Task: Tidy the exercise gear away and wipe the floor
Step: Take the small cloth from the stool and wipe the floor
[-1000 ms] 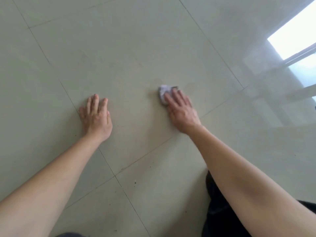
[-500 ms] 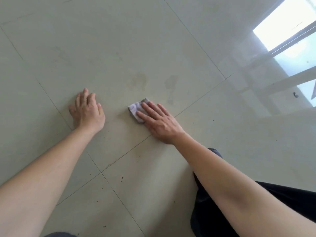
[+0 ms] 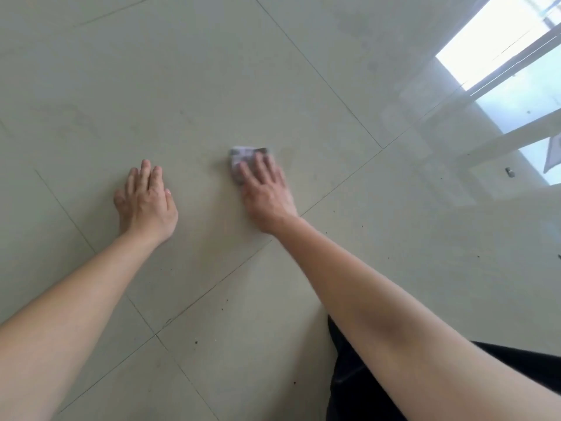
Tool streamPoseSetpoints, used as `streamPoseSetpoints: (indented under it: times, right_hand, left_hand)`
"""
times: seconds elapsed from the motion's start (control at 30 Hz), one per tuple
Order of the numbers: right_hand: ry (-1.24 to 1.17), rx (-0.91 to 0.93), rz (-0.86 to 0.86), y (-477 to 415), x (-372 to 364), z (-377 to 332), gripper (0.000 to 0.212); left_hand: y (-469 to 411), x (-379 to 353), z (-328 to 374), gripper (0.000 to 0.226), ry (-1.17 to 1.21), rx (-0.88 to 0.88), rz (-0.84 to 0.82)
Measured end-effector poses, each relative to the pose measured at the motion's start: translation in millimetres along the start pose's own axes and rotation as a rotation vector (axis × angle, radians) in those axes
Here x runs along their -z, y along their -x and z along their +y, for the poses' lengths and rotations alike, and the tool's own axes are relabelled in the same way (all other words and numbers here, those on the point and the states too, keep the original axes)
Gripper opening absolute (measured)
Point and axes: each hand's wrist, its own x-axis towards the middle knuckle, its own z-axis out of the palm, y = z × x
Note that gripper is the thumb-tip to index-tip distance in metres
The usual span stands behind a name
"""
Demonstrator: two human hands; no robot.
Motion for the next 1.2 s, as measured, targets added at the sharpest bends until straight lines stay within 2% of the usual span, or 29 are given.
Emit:
streamPoseSetpoints:
  times: [0.1, 0.17, 0.2, 0.3, 0.37, 0.4, 0.47, 0.5, 0.57, 0.77, 0.83, 0.9, 0.97, 1.1, 1.2]
  right_hand:
    - [0.046, 0.265, -0.064, -6, 0, 3, 0.05]
    - [0.062, 0.243, -0.021, -16, 10, 42, 0.049]
    - [0.054, 0.13, 0.022, -20, 19, 67, 0.05]
    - [-0.014, -0.42, 0.144, -19, 50, 145, 0.056]
    - [-0.079, -0.714, 0.139, -11, 65, 180, 0.056]
    - [-0.106, -0.806, 0.118, -11, 69, 188, 0.056]
    - [-0.135, -0.869, 0.096, -20, 68, 181, 0.058]
    - [-0.135, -0.839, 0.093, -29, 65, 169, 0.058]
    - [-0.096, -0.655, 0.087, -50, 53, 129, 0.058]
    - [0.015, 0.153, -0.062, -73, 12, -30, 0.052]
    - [0.078, 0.358, -0.12, -75, 9, -38, 0.051]
    - [0.088, 0.427, -0.099, -86, 17, -14, 0.048]
    - [0.062, 0.291, -0.026, -101, 32, 29, 0.048]
    - [-0.017, -0.367, 0.166, -115, 67, 129, 0.052]
    - [-0.146, -0.747, 0.212, -126, 74, 146, 0.054]
  left_hand:
    - [-13, 4, 6, 0.051, -0.017, 0.001, 0.004]
    - [-21, 4, 7, 0.05, -0.037, 0.0, -0.004]
    - [-23, 3, 7, 0.05, -0.047, -0.005, -0.007]
    - [-27, 1, 4, 0.047, -0.046, -0.015, -0.003]
    - [-25, -1, 4, 0.047, -0.051, -0.014, 0.007]
    - [-24, -2, 4, 0.049, -0.054, -0.018, 0.017]
    - [-24, -1, 6, 0.055, -0.042, -0.019, 0.03]
    - [-25, 1, 6, 0.054, -0.031, -0.011, 0.04]
    - [-27, 3, 6, 0.047, -0.009, 0.005, 0.074]
    - [-33, 13, 4, 0.05, 0.05, 0.096, 0.148]
    - [-36, 14, 0, 0.053, 0.025, 0.101, 0.138]
    - [-40, 12, -6, 0.052, -0.005, 0.079, 0.132]
    - [-44, 8, -11, 0.051, -0.018, 0.069, 0.132]
    - [-50, 5, -17, 0.051, -0.01, 0.047, 0.164]
    - [-56, 12, -16, 0.042, -0.013, 0.066, 0.183]
